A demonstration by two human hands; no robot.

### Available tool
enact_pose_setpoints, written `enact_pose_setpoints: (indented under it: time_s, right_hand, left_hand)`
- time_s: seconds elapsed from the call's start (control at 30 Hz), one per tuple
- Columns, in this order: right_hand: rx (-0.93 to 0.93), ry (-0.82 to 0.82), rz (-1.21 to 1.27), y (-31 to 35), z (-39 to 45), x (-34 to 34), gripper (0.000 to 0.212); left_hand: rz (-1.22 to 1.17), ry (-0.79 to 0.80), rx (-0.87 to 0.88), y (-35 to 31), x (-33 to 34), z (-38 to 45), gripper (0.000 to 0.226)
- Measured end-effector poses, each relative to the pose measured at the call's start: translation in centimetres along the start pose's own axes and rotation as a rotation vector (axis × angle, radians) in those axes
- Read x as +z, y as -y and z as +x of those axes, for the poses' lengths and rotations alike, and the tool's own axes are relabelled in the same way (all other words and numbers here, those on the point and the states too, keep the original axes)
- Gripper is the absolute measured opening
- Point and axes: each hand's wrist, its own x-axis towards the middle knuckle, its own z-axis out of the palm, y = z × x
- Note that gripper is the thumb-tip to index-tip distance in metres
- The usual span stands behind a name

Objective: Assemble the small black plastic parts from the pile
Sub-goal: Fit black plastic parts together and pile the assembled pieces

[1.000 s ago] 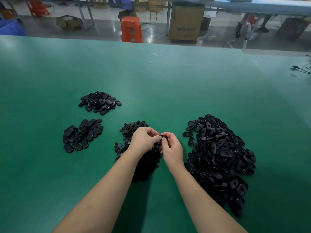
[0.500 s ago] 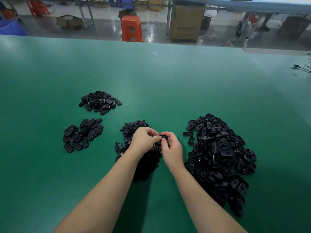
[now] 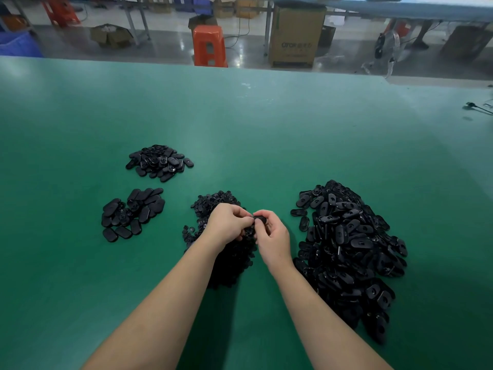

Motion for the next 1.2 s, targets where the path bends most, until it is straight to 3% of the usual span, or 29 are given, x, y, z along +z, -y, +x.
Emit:
enact_pose_setpoints:
  time_s: [0.37, 0.7, 1.2]
  right_hand:
    - [-0.034, -0.010, -0.052, -0.3, 0.1, 0.1, 0.021]
    - [-0.042, -0.019, -0.046, -0.8, 0.5, 0.0, 0.025]
    - [-0.068, -0.021, -0.039, -0.7, 0.4, 0.0, 0.019]
  left_hand:
    - [0.187, -0.031, 0.042, 0.0, 0.3, 0.4, 0.008]
    - [0.214, -0.092, 0.060, -0.7, 1.5, -0.4, 0.008]
    - [0.304, -0.059, 0.138, -0.6, 0.5, -0.6, 0.011]
